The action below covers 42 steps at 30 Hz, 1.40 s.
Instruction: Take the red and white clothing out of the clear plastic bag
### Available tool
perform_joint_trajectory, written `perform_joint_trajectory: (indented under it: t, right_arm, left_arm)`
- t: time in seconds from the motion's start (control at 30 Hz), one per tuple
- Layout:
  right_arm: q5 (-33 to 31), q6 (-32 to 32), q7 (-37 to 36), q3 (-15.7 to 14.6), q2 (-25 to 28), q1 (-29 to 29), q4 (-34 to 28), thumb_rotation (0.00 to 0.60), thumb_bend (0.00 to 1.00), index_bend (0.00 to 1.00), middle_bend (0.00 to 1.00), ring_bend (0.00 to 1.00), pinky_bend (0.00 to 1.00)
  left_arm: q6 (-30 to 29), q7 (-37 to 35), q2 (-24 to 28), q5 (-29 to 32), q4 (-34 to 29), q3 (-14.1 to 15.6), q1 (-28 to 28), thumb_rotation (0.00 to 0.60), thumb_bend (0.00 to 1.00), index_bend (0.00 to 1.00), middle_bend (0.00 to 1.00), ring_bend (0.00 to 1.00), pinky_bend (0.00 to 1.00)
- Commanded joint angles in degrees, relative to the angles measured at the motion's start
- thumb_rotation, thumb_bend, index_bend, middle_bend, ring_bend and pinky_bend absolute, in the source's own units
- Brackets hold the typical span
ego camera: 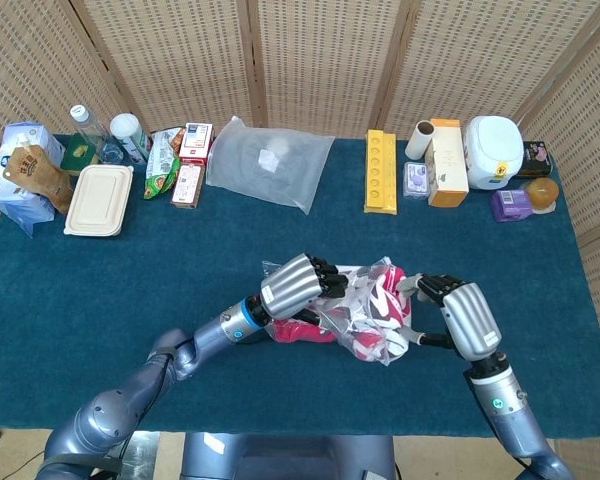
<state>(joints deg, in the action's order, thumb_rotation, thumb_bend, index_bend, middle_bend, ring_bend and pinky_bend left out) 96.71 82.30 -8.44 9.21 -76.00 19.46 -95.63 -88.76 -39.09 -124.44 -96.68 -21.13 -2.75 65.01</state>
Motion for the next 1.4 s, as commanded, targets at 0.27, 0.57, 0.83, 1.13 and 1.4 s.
perform_joint_trajectory:
  t: [0.27,0.57,0.83,1.13,1.4]
  right_arm:
    - [0.45,-1.84,2.57,-0.76,0.51,1.56,-1.38,0.600,0.12,0.39,0.48,0.55,0.57]
    - [0.19,-3.13,5.00,-0.85,1.10,2.89,-2.00,0.600,0.26,0.40,0.48,0.60,0.62]
    - [-0.39,-3.15,4.36,-1.11,1.34,3.17,-2.12,0.600,0.31,0.47,0.51,0.65,0.67]
    - [-0.75,-2.90,3.57,-0.95,0.63,3.85,-2.14,0.600,0.32,0.61,0.55,0.71,0.73]
    - [-1.54,-3.06,3.40,-1.03,0.17,4.24,-2.68,0.600,0.32,0.65,0.57,0.74,0.76]
  left_arm:
    - [1.53,0.21,-1.37,1.04,0.53,-1.31,1.77,0.600,0.35,0.91,0.63,0.65,0.76]
    - [2.37,0.43,-1.91,1.02,0.79,-1.11,2.40,0.600,0.34,0.91,0.63,0.65,0.75]
    - [3.17,0.47,-2.01,0.95,0.97,-0.67,2.35,0.600,0.34,0.91,0.63,0.65,0.74]
    - [3.83,0.70,-2.22,0.89,1.02,-0.34,2.41,0.600,0.33,0.91,0.63,0.65,0.73]
    - [4.67,0.78,-1.96,0.74,0.43,0.17,2.17,0.600,0.26,0.91,0.63,0.65,0.70]
